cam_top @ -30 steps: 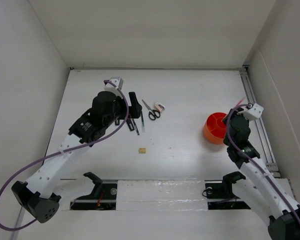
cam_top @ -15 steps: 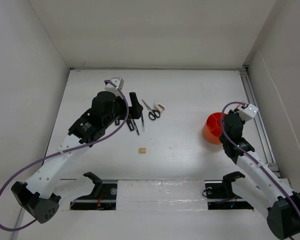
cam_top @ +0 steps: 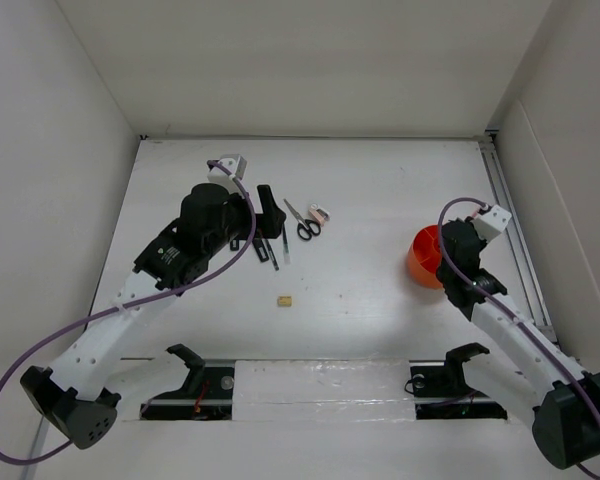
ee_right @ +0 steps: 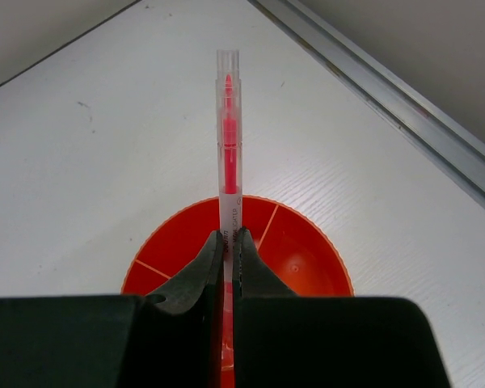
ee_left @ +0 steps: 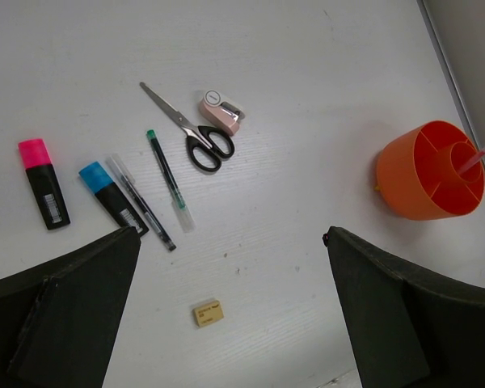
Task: Sort the stationery into containers
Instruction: Place the stationery into the container
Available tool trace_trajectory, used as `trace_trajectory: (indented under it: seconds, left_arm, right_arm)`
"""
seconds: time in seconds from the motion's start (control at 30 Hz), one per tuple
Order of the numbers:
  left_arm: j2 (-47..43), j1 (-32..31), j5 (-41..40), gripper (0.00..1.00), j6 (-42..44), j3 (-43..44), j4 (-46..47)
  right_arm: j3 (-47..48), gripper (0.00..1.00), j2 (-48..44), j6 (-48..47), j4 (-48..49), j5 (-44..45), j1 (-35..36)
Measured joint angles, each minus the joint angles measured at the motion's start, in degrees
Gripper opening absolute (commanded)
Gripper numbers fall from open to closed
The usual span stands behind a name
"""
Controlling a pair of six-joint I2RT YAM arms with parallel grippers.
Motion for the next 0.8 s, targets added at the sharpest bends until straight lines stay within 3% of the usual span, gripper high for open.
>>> trace_trajectory:
  seconds: [0.43, 0.8]
  left_arm:
    - [-0.13, 0.00, 0.39, 0.99, 0.00, 0.00, 0.04]
    - [-0.13, 0.61, 1.57, 0.99, 0.00, 0.00, 0.07]
  right_arm:
    - [1.03, 0.00, 0.55, 1.70, -4.81, -0.02, 0.02]
    - [2.27, 0.06, 1.70, 2.47, -7.26, -0.02, 0.13]
